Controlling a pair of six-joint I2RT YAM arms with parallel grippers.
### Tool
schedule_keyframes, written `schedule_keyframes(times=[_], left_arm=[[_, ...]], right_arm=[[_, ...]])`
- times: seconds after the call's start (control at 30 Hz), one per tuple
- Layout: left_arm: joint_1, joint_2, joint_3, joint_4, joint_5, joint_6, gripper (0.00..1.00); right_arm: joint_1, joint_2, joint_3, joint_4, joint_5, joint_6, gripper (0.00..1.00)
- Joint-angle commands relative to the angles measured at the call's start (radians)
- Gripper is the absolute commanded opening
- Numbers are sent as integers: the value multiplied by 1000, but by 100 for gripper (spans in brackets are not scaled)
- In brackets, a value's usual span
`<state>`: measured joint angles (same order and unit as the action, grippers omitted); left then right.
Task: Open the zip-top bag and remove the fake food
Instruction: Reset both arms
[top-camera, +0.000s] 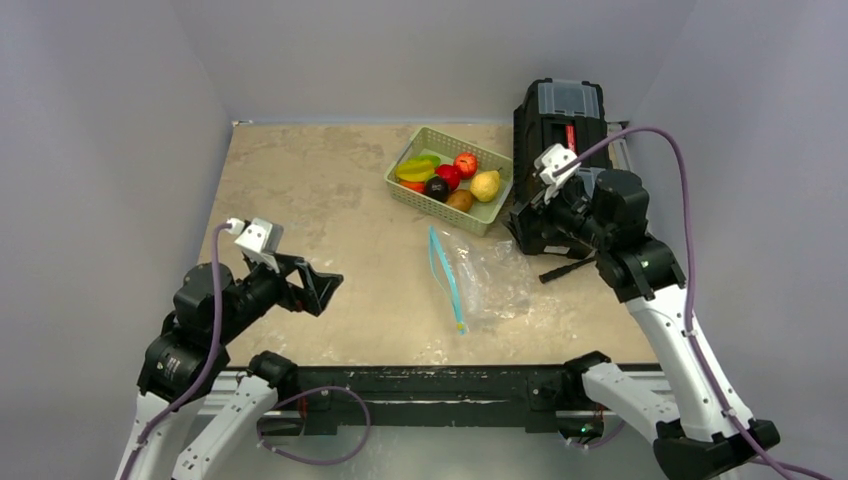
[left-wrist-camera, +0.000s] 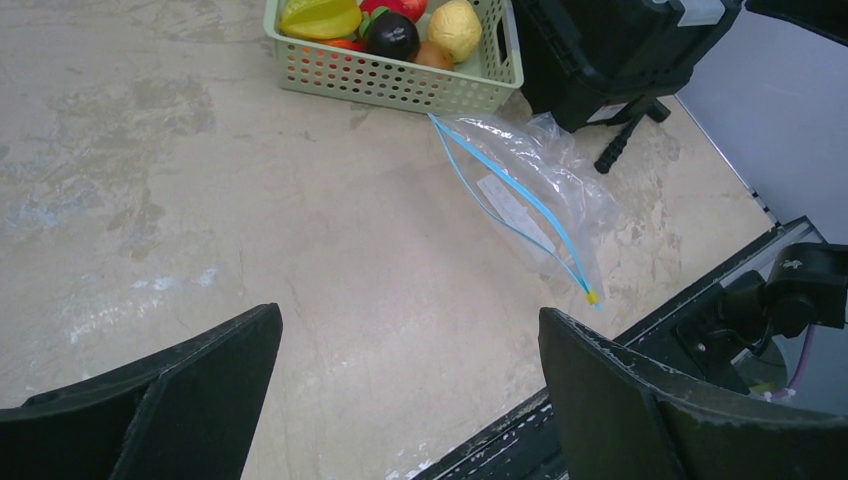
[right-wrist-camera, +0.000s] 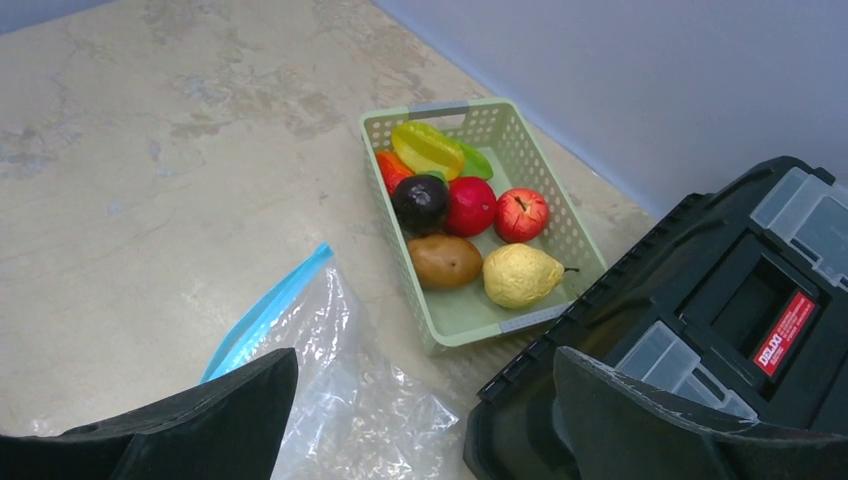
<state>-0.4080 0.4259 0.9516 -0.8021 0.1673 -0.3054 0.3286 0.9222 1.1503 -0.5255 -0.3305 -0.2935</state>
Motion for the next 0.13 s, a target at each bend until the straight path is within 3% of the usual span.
schedule_keyframes(times=[0.0, 0.1], left_arm=[[5, -7, -17, 36, -9, -26, 100], [5, -7, -18, 37, -14, -25, 100]], right_arm=[[-19, -20, 18, 50, -1, 19, 99], [-34, -17, 1, 59, -22, 34, 99]])
